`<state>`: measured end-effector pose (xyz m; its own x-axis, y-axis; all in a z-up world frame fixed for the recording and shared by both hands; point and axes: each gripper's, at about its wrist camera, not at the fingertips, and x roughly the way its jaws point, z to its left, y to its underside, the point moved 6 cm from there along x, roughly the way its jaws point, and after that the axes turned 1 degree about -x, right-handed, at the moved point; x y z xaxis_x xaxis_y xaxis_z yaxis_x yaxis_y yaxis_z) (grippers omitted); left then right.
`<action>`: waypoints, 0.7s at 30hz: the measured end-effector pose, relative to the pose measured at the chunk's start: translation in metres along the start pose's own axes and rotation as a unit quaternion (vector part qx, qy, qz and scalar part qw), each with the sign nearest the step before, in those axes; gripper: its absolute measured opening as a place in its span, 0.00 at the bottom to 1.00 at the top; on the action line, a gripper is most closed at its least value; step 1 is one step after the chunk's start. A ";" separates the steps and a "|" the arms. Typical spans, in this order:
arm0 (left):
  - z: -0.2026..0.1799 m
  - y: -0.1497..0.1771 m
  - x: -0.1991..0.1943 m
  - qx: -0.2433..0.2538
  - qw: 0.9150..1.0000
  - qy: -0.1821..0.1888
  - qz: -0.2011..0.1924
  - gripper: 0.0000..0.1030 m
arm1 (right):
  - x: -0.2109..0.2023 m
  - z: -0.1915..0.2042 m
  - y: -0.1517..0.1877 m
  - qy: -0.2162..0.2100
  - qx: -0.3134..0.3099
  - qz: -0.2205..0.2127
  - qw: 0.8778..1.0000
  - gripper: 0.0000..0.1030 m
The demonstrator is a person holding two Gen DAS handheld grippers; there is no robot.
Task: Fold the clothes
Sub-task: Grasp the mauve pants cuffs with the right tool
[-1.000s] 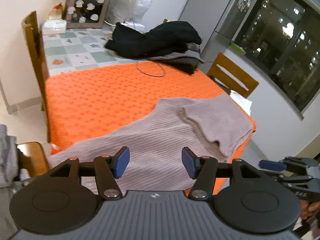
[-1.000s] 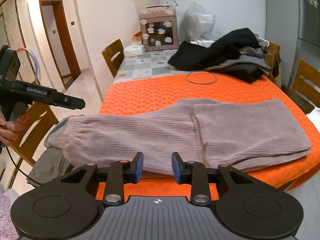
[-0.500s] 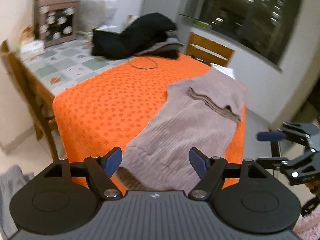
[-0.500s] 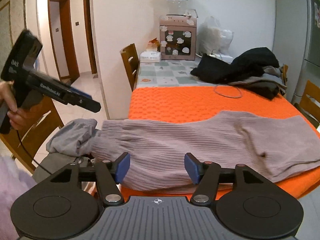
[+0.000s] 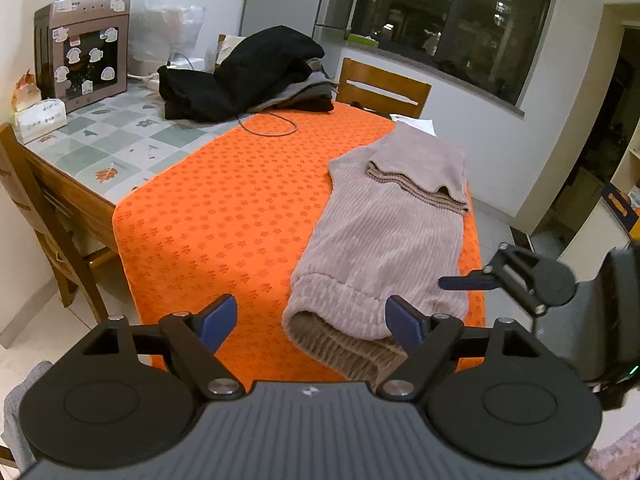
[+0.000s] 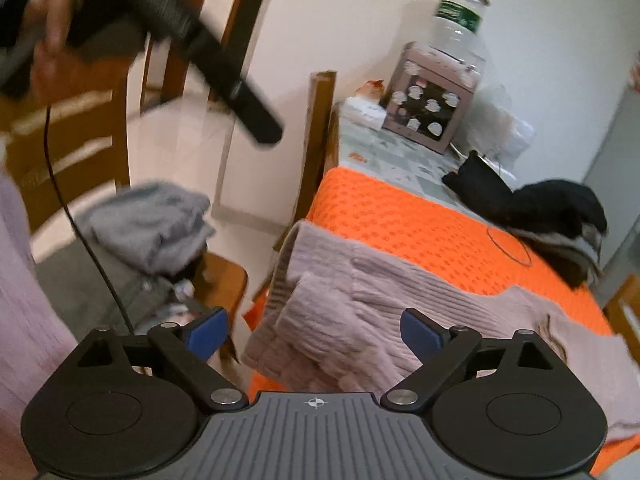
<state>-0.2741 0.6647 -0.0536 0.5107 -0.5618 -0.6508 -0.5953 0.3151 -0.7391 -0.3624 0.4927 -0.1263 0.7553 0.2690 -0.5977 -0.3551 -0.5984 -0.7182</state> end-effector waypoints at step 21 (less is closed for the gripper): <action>0.016 -0.003 0.008 -0.012 1.000 0.008 -0.002 0.86 | 0.061 0.053 0.043 0.156 -0.246 0.040 0.956 0.54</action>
<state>-0.2585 0.6714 -0.0596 0.5042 -0.5749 -0.6444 -0.6078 0.2938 -0.7377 -0.3611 0.5230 -0.2124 0.8913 0.0153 -0.4531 -0.1747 -0.9106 -0.3745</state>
